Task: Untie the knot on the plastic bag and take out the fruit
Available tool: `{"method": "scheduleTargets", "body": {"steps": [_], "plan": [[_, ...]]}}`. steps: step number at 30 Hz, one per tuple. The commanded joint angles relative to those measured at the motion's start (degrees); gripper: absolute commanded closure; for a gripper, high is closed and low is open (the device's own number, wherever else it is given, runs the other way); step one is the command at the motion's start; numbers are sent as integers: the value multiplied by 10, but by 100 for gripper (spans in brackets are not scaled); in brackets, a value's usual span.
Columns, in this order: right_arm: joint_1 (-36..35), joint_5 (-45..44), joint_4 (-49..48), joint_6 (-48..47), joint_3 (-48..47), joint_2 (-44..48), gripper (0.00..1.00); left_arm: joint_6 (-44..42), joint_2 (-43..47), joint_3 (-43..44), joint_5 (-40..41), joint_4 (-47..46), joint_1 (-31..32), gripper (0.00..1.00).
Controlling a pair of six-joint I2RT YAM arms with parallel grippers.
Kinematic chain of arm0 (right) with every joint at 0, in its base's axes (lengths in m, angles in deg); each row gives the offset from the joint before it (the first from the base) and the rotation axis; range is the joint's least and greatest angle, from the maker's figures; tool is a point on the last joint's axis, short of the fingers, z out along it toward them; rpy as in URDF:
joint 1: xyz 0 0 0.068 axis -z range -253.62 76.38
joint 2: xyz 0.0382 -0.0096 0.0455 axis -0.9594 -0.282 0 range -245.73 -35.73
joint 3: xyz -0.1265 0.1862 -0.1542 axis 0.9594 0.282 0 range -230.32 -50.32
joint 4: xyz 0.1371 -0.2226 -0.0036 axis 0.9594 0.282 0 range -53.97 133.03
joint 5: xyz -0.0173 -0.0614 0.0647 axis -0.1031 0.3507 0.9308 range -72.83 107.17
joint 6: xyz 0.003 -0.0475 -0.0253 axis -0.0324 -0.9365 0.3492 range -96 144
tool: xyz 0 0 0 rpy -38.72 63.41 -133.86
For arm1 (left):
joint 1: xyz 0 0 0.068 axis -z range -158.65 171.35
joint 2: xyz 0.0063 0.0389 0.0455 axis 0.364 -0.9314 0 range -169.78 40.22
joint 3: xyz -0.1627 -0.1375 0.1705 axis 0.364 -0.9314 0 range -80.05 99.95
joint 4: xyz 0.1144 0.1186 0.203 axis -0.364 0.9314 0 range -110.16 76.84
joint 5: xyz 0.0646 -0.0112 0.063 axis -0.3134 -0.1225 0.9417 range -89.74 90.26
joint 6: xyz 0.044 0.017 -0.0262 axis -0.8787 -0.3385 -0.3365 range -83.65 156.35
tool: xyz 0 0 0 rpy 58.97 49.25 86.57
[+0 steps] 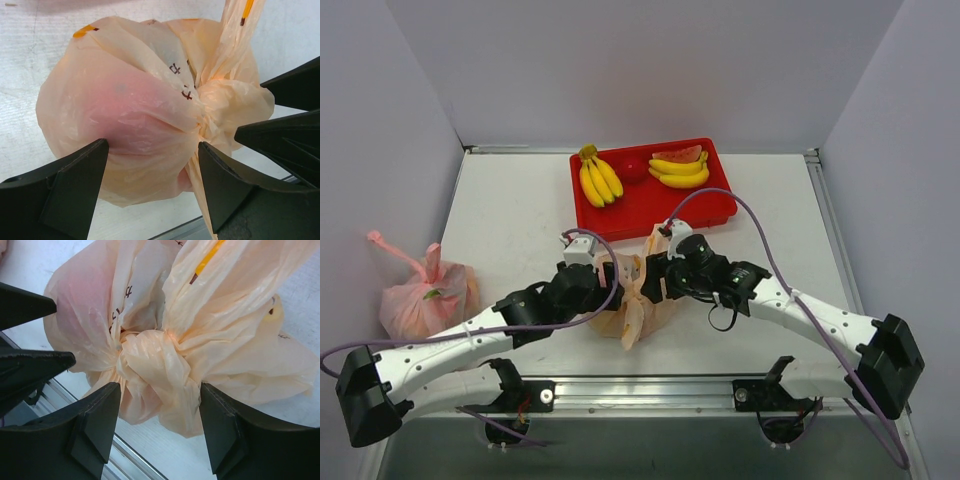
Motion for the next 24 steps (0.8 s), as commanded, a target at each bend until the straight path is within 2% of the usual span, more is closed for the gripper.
{"method": "scheduleTargets", "body": {"steps": [1, 6, 7, 9, 10, 12, 15, 17, 19, 20, 23, 24], "plan": [[-11, -4, -28, 6, 5, -32, 38, 32, -26, 33, 53, 13, 19, 16], [-17, 8, -44, 19, 11, -62, 61, 67, -62, 40, 76, 28, 33, 17], [-18, 9, -44, 20, 9, -71, 70, 72, -75, 42, 77, 29, 33, 17], [-24, 9, -44, 20, 7, -74, 81, 87, -86, 44, 79, 28, 37, 17], [-25, 8, -44, 19, 6, -75, 92, 92, -98, 45, 81, 28, 38, 19], [-27, 8, -45, 20, 5, -74, 99, 103, -106, 45, 78, 26, 39, 20], [-30, 8, -44, 18, 5, -72, 100, 107, -120, 42, 68, 15, 39, 26], [-31, 8, -44, 16, 5, -70, 100, 108, -121, 34, 56, -5, 39, 40], [-32, 9, -44, 15, 5, -71, 100, 108, -120, 27, 47, -31, 39, 48], [-32, 8, -44, 14, 6, -70, 100, 109, -119, 23, 40, -38, 39, 66], [-32, -4, -43, 15, 8, -62, 100, 113, -111, 14, 39, -46, 39, 100], [-31, -9, -41, 15, 9, -59, 100, 112, -107, 11, 46, -46, 39, 100]]}}
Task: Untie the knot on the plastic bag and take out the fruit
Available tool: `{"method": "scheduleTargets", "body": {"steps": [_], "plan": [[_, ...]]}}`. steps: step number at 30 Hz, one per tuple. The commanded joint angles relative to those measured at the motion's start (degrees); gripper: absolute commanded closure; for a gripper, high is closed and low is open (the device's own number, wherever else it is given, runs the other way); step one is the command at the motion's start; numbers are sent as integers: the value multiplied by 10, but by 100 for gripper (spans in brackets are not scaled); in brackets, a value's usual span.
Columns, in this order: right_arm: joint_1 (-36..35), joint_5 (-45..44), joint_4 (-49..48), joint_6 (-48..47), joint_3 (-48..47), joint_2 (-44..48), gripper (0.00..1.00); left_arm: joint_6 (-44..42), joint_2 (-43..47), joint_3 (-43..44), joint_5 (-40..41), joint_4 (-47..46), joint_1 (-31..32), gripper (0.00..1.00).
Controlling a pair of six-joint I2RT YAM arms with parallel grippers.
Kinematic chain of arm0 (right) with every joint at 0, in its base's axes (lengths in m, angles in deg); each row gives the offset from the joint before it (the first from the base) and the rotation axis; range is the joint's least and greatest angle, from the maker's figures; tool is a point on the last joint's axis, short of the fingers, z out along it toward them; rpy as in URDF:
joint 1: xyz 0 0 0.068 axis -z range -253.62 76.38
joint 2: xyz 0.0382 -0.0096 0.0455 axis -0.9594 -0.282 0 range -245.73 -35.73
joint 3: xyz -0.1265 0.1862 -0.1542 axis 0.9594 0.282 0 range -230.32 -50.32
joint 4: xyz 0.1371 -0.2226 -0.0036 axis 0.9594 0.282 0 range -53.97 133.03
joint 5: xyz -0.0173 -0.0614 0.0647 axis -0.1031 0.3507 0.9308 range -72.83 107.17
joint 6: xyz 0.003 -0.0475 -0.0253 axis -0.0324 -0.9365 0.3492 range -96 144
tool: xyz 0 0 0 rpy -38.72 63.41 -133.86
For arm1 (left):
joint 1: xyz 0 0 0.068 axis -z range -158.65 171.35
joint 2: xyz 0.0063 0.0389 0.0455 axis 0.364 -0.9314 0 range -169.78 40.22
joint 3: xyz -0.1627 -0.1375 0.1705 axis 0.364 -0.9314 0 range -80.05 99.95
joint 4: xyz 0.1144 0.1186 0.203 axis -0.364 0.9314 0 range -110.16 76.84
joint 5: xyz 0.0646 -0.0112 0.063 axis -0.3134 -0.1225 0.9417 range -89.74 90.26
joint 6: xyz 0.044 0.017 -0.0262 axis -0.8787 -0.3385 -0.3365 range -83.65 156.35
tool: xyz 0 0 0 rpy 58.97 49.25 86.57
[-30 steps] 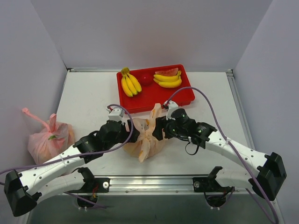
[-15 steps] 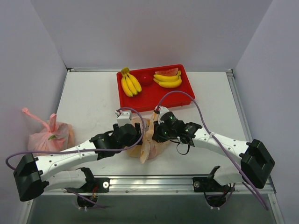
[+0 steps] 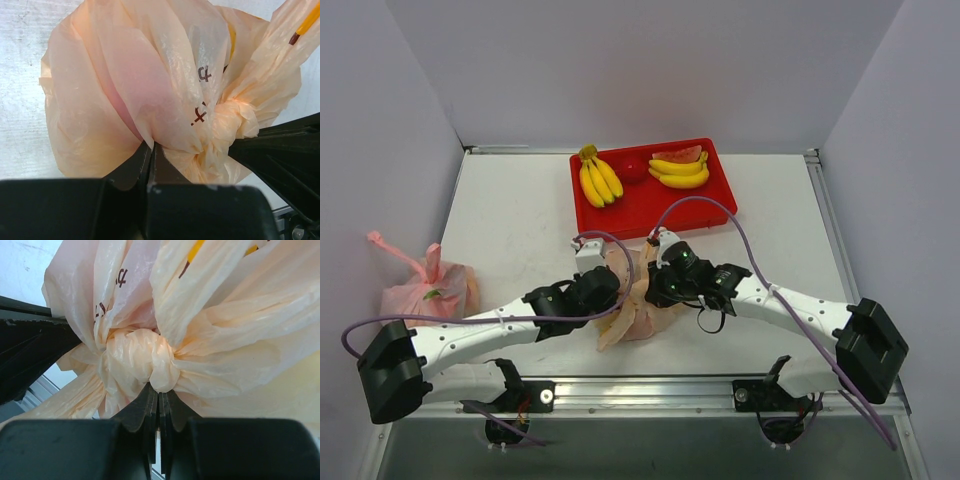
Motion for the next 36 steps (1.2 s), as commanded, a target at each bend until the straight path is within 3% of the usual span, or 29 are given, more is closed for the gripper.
{"method": "scheduleTargets", "body": {"steps": [1, 4, 8, 11, 17, 18, 20, 21, 24, 25, 29, 36], "plan": [[-1, -18, -7, -2, 1, 22, 100, 10, 23, -8, -5, -38, 5, 100], [17, -37, 20, 5, 6, 37, 100, 8, 55, -11, 33, -10, 3, 100], [113, -35, 37, 34, 45, 82, 100, 18, 100, -1, 91, 81, -19, 100], [195, -16, 52, 55, 76, 118, 100, 7, 139, -4, 84, 123, -62, 100], [274, -38, 106, 49, 100, 179, 100, -20, 188, -12, 36, 181, -170, 100], [273, -40, 112, 38, 98, 185, 100, -23, 188, -8, 32, 195, -178, 100], [271, -31, 127, 7, 89, 201, 86, -34, 181, -1, 13, 197, -185, 100], [267, -25, 130, -3, 78, 210, 70, -38, 180, 6, 0, 192, -185, 100], [220, -35, 147, -48, 39, 228, 42, -63, 171, 17, -59, 162, -183, 100], [175, -48, 154, -62, 28, 231, 38, -63, 165, 19, -68, 158, -182, 100], [80, -81, 162, -124, -37, 212, 29, -62, 151, 31, -94, 151, -173, 100], [-21, -87, 177, -196, -139, 85, 27, -57, 154, 36, -90, 152, -153, 100]]}}
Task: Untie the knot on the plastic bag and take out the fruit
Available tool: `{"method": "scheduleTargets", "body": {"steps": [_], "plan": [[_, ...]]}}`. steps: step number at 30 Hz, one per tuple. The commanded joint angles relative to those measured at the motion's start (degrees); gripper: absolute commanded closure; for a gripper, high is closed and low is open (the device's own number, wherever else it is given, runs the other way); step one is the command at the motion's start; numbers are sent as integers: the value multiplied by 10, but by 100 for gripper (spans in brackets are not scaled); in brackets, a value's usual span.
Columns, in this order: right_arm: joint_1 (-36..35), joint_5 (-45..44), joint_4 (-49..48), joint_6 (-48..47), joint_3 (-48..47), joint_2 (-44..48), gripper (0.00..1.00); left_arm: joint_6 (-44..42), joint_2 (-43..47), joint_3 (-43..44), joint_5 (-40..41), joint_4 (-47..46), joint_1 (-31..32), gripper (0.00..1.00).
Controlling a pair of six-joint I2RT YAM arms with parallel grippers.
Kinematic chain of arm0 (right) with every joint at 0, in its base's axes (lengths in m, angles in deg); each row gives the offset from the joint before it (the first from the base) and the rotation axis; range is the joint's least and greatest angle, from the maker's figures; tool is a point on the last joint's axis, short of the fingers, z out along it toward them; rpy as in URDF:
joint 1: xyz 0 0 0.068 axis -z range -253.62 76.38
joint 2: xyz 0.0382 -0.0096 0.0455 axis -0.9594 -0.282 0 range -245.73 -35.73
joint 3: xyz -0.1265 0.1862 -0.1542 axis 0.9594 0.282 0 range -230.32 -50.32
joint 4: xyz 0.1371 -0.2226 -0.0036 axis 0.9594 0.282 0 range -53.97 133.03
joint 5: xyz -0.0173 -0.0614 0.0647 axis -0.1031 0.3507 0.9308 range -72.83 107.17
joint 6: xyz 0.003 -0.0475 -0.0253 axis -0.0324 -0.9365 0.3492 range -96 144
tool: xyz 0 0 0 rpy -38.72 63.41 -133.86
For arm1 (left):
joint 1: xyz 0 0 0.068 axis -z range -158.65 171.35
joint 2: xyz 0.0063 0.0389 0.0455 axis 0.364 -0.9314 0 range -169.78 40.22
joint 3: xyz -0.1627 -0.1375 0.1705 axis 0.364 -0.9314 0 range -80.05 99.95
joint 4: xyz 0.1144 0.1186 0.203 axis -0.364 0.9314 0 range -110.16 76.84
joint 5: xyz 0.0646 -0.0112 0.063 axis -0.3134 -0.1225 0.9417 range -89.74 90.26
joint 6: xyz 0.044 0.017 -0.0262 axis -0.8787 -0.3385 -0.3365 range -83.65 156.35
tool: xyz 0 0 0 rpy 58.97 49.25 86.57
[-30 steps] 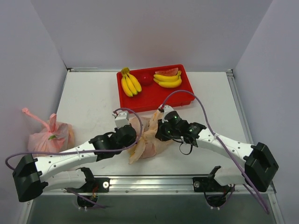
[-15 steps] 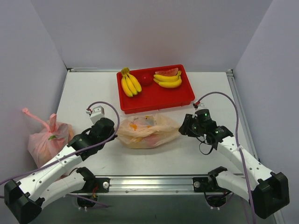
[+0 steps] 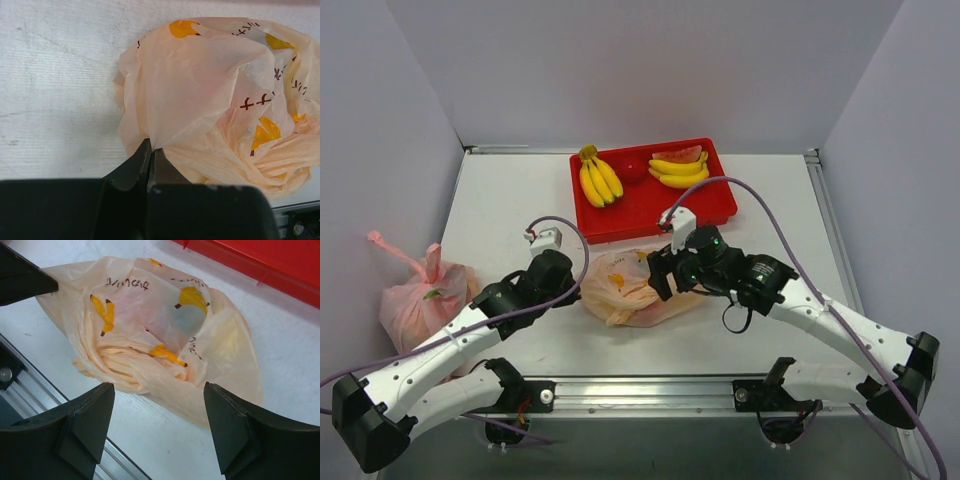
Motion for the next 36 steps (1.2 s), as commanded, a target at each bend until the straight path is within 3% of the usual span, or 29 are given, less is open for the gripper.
{"method": "scheduleTargets", "body": {"steps": [1, 7, 11, 14, 15, 23, 27, 35, 36], "plan": [[-34, -17, 24, -59, -34, -65, 27, -4, 6, 26, -9, -10, 6, 100], [-48, -3, 25, -64, -37, -141, 27, -3, 21, 19, -3, -10, 9, 100], [-46, -71, 25, -56, -13, -157, 30, -4, 30, 18, 11, -1, 8, 100], [-33, -111, 25, -43, 5, -160, 50, -6, 34, 18, 24, 8, 7, 100], [-26, -118, 25, -28, 9, -154, 62, -7, 36, 18, 32, 14, 7, 100], [102, -187, 27, 95, 78, -37, 99, -14, 53, 15, 65, 58, -4, 100], [186, -179, 17, 174, 120, 58, 100, -20, 44, 24, 69, 70, -12, 100], [189, -30, -82, 217, 146, 128, 100, -50, -14, 85, 49, 51, -14, 100], [188, -21, -106, 228, 146, 132, 100, -57, -31, 96, 42, 47, -14, 93]]}}
